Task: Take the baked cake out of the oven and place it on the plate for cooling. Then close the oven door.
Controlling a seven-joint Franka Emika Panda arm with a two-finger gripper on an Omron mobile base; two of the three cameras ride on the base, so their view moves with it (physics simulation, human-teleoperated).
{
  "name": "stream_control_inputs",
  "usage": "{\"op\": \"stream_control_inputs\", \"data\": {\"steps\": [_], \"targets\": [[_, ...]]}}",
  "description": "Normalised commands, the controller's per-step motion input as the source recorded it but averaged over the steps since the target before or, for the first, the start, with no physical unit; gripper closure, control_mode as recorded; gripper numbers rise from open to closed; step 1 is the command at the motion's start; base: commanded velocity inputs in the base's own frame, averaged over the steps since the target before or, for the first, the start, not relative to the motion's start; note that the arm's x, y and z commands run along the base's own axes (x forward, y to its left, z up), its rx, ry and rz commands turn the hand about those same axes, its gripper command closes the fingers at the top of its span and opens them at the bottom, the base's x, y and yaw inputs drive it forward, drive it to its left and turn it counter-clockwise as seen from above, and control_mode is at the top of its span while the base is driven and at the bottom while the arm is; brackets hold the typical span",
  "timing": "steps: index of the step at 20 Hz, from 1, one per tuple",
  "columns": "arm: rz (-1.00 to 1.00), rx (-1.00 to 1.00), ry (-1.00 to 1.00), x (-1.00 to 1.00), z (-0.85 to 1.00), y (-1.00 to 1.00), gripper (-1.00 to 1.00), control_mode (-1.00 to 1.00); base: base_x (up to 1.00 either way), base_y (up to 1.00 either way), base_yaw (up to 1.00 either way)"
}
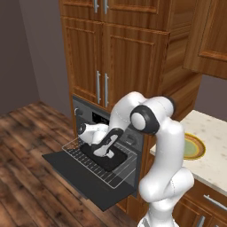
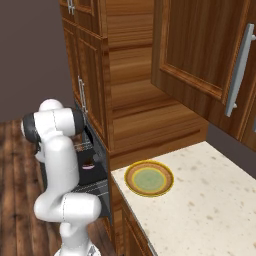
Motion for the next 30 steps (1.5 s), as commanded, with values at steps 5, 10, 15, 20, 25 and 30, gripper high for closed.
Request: {"op": "stream_control_inputs", "data": {"steps": [5,10,15,20,25,30], "targets": [[0.06,-0.04,0.00,0.08,-0.31,0.05,-1.00,-1.00,0.00,0.00,0.00],[0.00,-0.08,-0.02,0.05,-0.35,0.00,-1.00,-1.00,0.00,0.00,0.00],[-0.01,-0.12,-0.10,0.12,-0.16,0.00,-1.00,-1.00,0.00,0.00,0.00],[-0.04,-0.09,-0.08,0.07,-0.15,0.00,-1.00,-1.00,0.00,0.00,0.00],[0.00,-0.02,-0.01,0.13,-0.11,0.00,-1.00,-1.00,0.00,0.00,0.00],[0.00,0.00,0.00,0.31,0.00,0.00,-1.00,-1.00,0.00,0.00,0.00]]}}
